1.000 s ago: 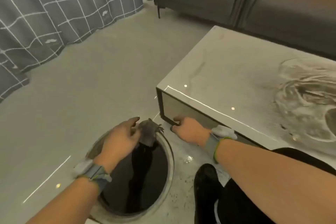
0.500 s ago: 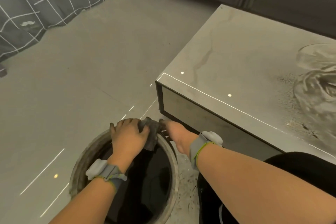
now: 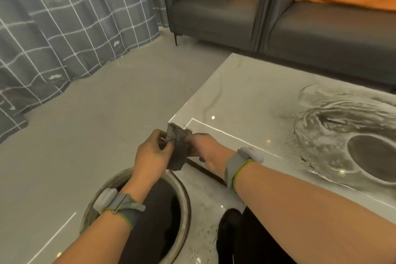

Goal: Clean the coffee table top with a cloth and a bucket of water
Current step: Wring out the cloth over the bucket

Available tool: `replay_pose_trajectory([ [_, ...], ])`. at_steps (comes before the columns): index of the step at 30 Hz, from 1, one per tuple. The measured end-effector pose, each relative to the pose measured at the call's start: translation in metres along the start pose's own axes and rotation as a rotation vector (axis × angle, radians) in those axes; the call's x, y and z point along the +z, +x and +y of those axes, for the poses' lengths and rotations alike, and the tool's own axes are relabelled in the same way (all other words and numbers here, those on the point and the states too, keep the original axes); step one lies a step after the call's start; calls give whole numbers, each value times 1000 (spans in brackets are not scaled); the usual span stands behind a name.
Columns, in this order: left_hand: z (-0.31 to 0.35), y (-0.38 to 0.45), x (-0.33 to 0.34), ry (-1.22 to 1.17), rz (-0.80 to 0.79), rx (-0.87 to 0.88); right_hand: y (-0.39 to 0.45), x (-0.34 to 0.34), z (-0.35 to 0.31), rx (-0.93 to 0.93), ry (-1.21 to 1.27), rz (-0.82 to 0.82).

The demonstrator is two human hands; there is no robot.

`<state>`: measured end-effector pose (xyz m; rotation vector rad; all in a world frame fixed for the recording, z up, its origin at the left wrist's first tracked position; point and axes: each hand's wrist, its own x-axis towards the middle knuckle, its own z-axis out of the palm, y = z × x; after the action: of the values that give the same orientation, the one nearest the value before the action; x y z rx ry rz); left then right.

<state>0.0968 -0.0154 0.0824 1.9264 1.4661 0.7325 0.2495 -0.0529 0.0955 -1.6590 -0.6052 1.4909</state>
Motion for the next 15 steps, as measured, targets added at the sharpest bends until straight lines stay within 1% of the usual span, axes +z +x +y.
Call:
replay_pose_trajectory([
  [3,62,-6,3,-126,47,76,-45,-40,-27,-130,15,-5],
  [6,131,-18,14,-248,44,158,-90,-88,-45,-230,116,11],
  [9,204,-42,32,-405,-40,222,-148,-145,-53,-295,184,82],
  [10,213,-44,34,-439,-73,216,-154,-152,-54,-283,205,74],
  [13,286,-84,59,-545,-203,280,-214,-223,-47,-295,271,163],
  [14,293,-88,61,-558,-227,276,-218,-230,-47,-282,283,153],
  [15,314,-99,72,-582,-261,302,-236,-250,-44,-291,296,183],
])
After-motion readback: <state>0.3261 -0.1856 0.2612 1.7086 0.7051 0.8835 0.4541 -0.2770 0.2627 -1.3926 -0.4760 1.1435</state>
